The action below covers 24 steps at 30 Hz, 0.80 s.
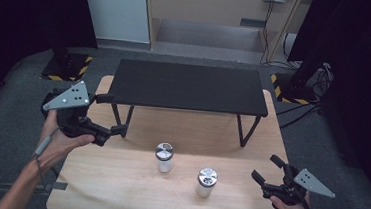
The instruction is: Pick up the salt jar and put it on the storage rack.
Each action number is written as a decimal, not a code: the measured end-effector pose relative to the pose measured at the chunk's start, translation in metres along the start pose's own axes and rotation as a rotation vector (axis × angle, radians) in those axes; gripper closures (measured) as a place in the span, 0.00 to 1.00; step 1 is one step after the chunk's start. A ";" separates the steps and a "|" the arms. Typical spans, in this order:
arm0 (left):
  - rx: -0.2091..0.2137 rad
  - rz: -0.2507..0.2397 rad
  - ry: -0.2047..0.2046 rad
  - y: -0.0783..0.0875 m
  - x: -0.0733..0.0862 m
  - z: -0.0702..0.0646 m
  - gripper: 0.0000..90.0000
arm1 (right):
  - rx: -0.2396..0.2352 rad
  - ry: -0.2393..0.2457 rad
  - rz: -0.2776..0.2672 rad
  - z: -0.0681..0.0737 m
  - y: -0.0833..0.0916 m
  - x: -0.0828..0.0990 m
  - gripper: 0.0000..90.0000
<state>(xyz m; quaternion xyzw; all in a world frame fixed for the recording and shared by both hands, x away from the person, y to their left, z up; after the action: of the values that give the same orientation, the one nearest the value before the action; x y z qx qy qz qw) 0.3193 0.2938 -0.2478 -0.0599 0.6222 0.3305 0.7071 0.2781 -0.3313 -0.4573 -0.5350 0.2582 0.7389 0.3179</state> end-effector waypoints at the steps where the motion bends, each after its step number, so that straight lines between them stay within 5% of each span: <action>1: -0.001 -0.006 0.005 0.001 0.000 0.000 0.03 | 0.000 0.001 0.000 0.000 0.000 0.000 0.05; 10: 0.000 0.047 -0.054 -0.001 -0.012 -0.004 0.03 | -0.007 0.014 -0.006 0.001 -0.001 -0.001 0.05; 24: 0.024 0.101 -0.064 -0.016 -0.009 -0.002 0.03 | -0.007 0.005 -0.011 0.000 -0.002 0.000 0.02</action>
<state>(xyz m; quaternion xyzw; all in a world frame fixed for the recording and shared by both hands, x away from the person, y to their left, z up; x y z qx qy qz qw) 0.3258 0.2768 -0.2452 -0.0095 0.6055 0.3602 0.7096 0.2796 -0.3302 -0.4572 -0.5394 0.2535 0.7367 0.3195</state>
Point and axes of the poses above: each handheld gripper's, and its own axes: y roughly backward along the jaws, x roughly out of its underside, z roughly to its left, the point moved 10 cm from there along -y, roughly forward along the jaws, and after that the axes turned 10 degrees about -y, right-handed, at the moved point
